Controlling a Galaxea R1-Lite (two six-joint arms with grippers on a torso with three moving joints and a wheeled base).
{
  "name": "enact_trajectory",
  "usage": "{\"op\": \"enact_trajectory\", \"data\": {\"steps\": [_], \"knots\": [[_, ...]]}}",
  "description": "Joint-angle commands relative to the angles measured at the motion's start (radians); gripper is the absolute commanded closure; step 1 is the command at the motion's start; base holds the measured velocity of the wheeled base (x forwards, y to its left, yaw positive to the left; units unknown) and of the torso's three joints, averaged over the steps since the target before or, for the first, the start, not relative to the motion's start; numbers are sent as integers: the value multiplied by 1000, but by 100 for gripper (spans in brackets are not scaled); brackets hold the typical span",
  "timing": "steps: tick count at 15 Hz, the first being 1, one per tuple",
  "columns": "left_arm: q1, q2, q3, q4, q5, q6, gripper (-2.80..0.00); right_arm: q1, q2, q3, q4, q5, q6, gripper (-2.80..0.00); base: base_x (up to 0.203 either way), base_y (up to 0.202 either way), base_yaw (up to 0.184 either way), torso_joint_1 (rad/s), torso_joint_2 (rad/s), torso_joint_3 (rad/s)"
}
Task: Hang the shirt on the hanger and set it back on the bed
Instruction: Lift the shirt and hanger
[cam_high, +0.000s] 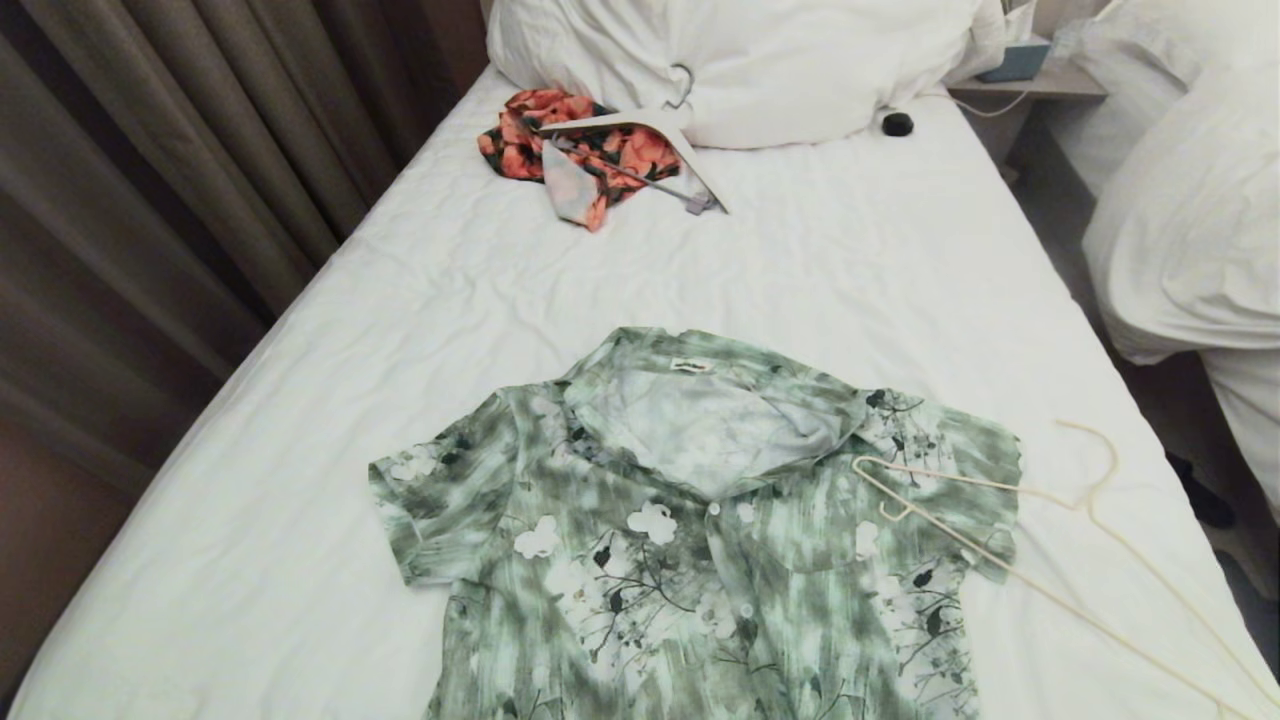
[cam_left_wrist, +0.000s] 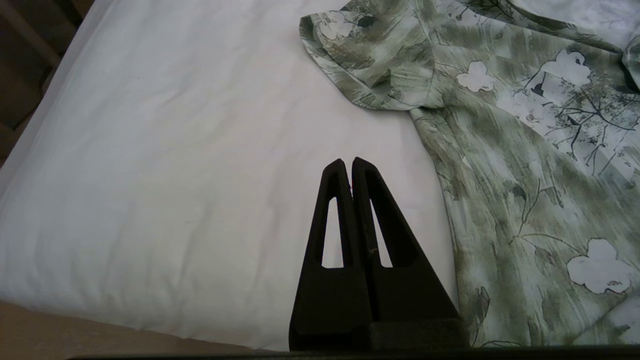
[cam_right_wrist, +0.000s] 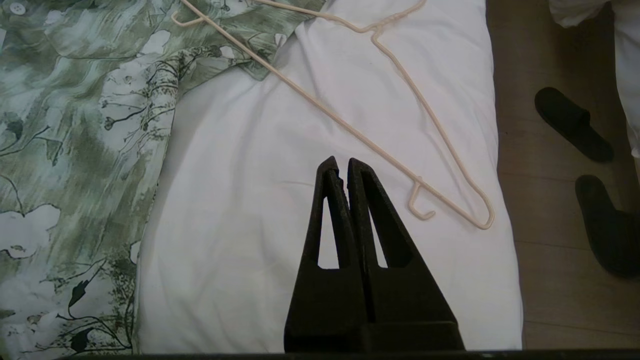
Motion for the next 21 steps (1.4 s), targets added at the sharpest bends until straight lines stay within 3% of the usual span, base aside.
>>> {"op": "enact_trajectory", "data": {"steps": [1, 5, 9, 12, 16, 18, 21], "knots": [[0, 0, 0, 0, 0, 0, 0, 1, 1, 0, 0, 0, -4, 0, 0, 0, 0, 0, 0, 0], [0, 0, 0, 0, 0, 1, 0, 1, 1, -16, 1, 0, -29, 0, 0, 0, 0, 0, 0, 0], [0, 0, 0, 0, 0, 2, 0, 1, 130, -144, 9, 4, -42, 0, 0, 0, 0, 0, 0, 0], [0, 0, 0, 0, 0, 3, 0, 0, 374, -276, 5, 1, 17, 0, 0, 0, 0, 0, 0, 0], [0, 0, 0, 2, 0, 3, 0, -2, 763, -449, 2, 12, 186, 0, 0, 0, 0, 0, 0, 0], [0, 0, 0, 2, 0, 4, 0, -34, 954, -518, 2, 63, 242, 0, 0, 0, 0, 0, 0, 0], [0, 0, -2, 3, 0, 4, 0, -175, 1237, -616, 10, 231, 265, 0, 0, 0, 0, 0, 0, 0]]}}
